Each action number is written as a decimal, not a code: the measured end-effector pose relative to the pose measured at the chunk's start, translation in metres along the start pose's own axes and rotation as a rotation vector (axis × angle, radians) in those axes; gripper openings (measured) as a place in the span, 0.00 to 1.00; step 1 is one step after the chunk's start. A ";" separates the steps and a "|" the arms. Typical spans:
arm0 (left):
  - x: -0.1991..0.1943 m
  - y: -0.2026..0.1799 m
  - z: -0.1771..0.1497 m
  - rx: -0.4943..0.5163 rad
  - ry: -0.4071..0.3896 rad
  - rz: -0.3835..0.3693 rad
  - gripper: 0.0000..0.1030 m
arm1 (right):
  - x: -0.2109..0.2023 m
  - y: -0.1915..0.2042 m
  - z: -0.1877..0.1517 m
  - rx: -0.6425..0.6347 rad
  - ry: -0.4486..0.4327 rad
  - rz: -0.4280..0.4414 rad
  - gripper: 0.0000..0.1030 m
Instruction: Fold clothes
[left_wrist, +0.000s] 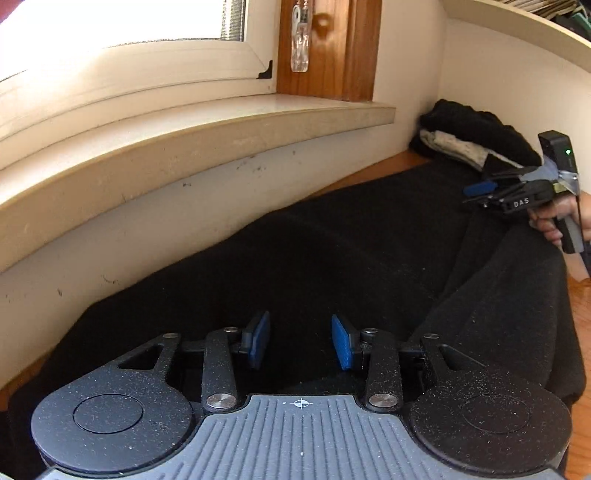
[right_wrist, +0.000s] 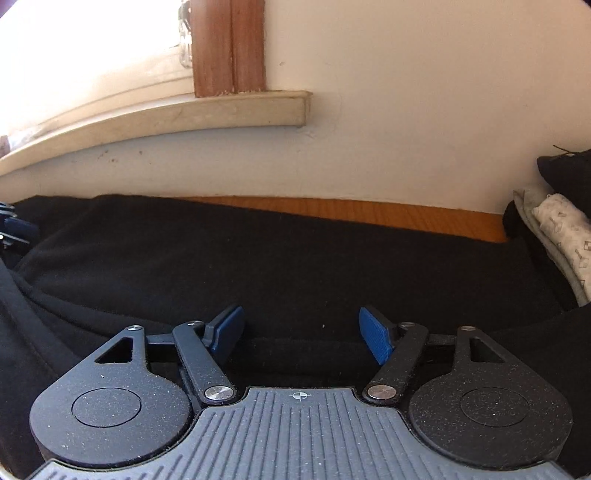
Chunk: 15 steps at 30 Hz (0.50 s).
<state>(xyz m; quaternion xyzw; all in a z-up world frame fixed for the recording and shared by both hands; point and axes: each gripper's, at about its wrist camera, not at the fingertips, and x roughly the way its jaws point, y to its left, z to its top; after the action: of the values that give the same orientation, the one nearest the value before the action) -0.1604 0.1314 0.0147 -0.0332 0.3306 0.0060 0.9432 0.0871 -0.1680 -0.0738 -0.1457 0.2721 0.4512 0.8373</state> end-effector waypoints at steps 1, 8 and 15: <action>0.000 -0.001 -0.001 -0.002 -0.001 -0.005 0.39 | -0.002 0.003 -0.002 -0.001 -0.001 -0.002 0.67; -0.028 -0.016 -0.016 0.032 0.000 -0.006 0.39 | -0.041 0.014 -0.026 -0.002 -0.011 -0.001 0.67; -0.045 -0.028 -0.029 0.052 -0.001 -0.011 0.42 | -0.075 0.024 -0.050 -0.006 -0.022 0.003 0.67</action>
<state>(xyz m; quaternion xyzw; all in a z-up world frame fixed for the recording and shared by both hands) -0.2132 0.1016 0.0219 -0.0104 0.3301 -0.0080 0.9439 0.0174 -0.2297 -0.0704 -0.1429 0.2616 0.4550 0.8391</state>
